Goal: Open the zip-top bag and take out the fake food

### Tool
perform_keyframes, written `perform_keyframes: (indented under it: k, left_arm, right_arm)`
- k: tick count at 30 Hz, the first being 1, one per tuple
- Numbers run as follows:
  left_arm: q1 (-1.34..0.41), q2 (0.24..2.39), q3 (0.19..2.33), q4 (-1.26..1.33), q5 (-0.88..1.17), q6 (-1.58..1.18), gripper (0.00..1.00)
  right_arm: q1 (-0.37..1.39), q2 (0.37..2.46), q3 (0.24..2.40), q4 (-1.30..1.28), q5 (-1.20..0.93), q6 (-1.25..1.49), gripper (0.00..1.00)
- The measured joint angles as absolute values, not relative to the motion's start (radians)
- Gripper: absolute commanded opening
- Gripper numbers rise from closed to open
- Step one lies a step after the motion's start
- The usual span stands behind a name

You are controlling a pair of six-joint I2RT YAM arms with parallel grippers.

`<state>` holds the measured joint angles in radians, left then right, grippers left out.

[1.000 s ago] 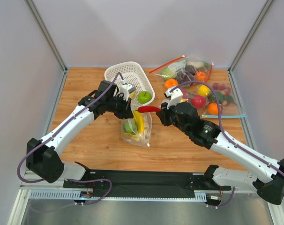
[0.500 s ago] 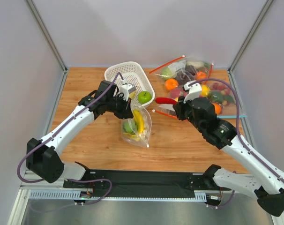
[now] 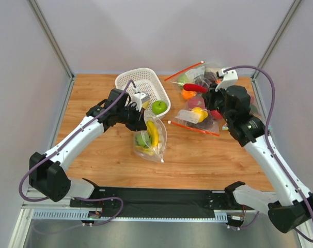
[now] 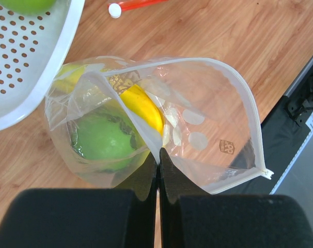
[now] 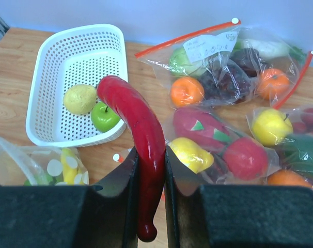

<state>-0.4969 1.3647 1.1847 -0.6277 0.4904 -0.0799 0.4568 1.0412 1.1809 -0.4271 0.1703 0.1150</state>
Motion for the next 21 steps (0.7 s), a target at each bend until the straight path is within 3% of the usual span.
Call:
perform_keyframes:
  k: [7,21]
  left_arm:
    - [-0.497,1.365,1.185,-0.628,0.488,-0.080,0.00]
    - [-0.497,1.365,1.185,-0.629,0.488,-0.080,0.00]
  right_arm:
    - [0.376,1.314,1.339,-0.341,0.049,0.115,0.00]
    - [0.431,1.922,1.862,-0.331,-0.096,0.134,0.00]
